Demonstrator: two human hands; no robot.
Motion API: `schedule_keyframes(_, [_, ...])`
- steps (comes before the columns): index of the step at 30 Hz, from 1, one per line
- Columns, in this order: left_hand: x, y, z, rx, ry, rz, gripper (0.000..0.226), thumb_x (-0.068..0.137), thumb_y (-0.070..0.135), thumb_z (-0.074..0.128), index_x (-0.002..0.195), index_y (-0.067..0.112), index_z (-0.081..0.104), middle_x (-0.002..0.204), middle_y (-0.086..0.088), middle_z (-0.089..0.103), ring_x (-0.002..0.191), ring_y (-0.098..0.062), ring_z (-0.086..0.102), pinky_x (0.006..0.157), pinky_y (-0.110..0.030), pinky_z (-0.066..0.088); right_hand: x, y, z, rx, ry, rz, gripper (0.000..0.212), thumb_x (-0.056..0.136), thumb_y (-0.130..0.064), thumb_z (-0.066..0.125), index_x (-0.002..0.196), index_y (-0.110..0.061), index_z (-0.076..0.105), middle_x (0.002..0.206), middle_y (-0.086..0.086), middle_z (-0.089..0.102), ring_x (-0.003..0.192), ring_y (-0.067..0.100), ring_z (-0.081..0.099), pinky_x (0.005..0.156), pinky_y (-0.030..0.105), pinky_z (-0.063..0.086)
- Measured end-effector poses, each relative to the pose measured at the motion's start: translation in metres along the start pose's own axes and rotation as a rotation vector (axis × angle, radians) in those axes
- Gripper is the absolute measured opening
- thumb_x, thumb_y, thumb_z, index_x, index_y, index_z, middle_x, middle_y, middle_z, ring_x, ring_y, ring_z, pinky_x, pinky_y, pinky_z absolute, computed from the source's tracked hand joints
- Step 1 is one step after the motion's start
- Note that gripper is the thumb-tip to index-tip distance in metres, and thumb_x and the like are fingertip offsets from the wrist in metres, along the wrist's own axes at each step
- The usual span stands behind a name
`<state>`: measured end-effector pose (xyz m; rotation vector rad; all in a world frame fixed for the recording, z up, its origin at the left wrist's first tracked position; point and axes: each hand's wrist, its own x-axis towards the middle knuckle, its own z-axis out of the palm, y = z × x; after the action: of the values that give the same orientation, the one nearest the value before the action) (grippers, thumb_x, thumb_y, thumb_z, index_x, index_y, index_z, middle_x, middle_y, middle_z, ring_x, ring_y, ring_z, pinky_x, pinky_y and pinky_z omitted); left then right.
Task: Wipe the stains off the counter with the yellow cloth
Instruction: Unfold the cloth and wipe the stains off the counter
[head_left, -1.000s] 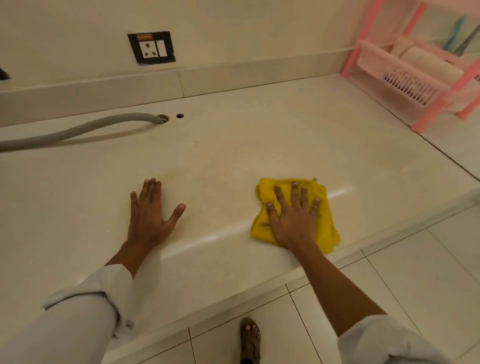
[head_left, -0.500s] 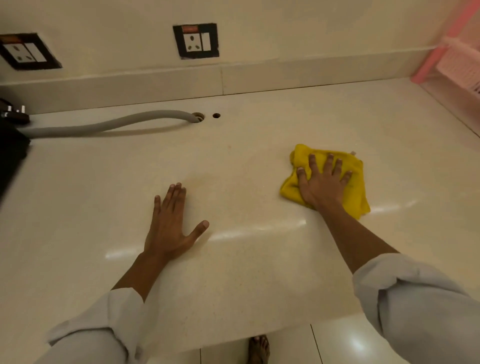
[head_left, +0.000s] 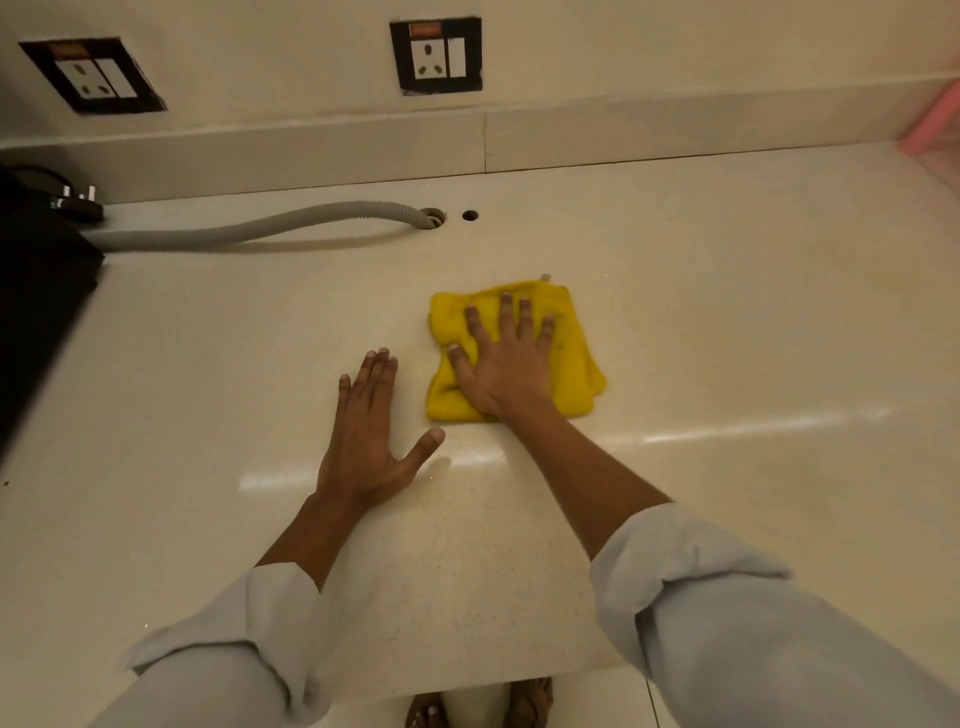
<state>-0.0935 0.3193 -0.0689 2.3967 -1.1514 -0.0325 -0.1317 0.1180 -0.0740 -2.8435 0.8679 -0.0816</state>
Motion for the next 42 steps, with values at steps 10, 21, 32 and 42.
schedule_keyframes(10, [-0.008,0.008,-0.012,-0.063,0.055,0.076,0.102,0.078,0.079,0.029,0.144,0.001,0.034,0.156,-0.017,0.028,0.146,-0.029,0.022,0.119,-0.055,0.015,-0.124,-0.038,0.003,0.086,0.041,-0.100,0.066,0.094,-0.058,0.030,0.154,-0.035,0.018,0.165,0.013,0.008,0.152,0.035,-0.003,0.119,0.060,-0.007])
schedule_keyframes(21, [-0.003,0.123,0.014,0.080,0.037,0.021,0.065,0.073,0.063,0.052,0.113,0.011,0.050,0.111,-0.008,0.060,0.105,-0.030,0.052,0.084,-0.042,0.041,-0.190,0.051,-0.022,0.072,0.048,0.138,0.080,0.083,-0.076,0.017,0.154,-0.039,0.017,0.166,0.008,0.007,0.153,0.030,-0.003,0.120,0.057,-0.004])
schedule_keyframes(32, [0.068,0.190,0.048,-0.065,-0.158,-0.287,0.033,0.087,0.028,0.052,0.111,0.007,0.046,0.111,-0.016,0.060,0.108,-0.034,0.053,0.079,-0.043,0.048,-0.111,0.136,-0.041,0.190,0.025,0.080,0.079,0.086,-0.069,0.022,0.155,-0.033,0.011,0.166,0.009,0.002,0.153,0.026,-0.006,0.120,0.058,-0.004])
schedule_keyframes(42, [0.092,0.202,0.066,0.071,-0.097,-0.375,0.031,0.079,0.004,0.048,0.109,0.010,0.047,0.102,-0.012,0.058,0.098,-0.029,0.054,0.073,-0.039,0.047,-0.091,0.172,-0.032,0.068,0.060,-0.065,0.071,0.092,-0.066,0.023,0.153,-0.030,0.029,0.164,0.014,0.012,0.153,0.033,-0.005,0.118,0.063,-0.005])
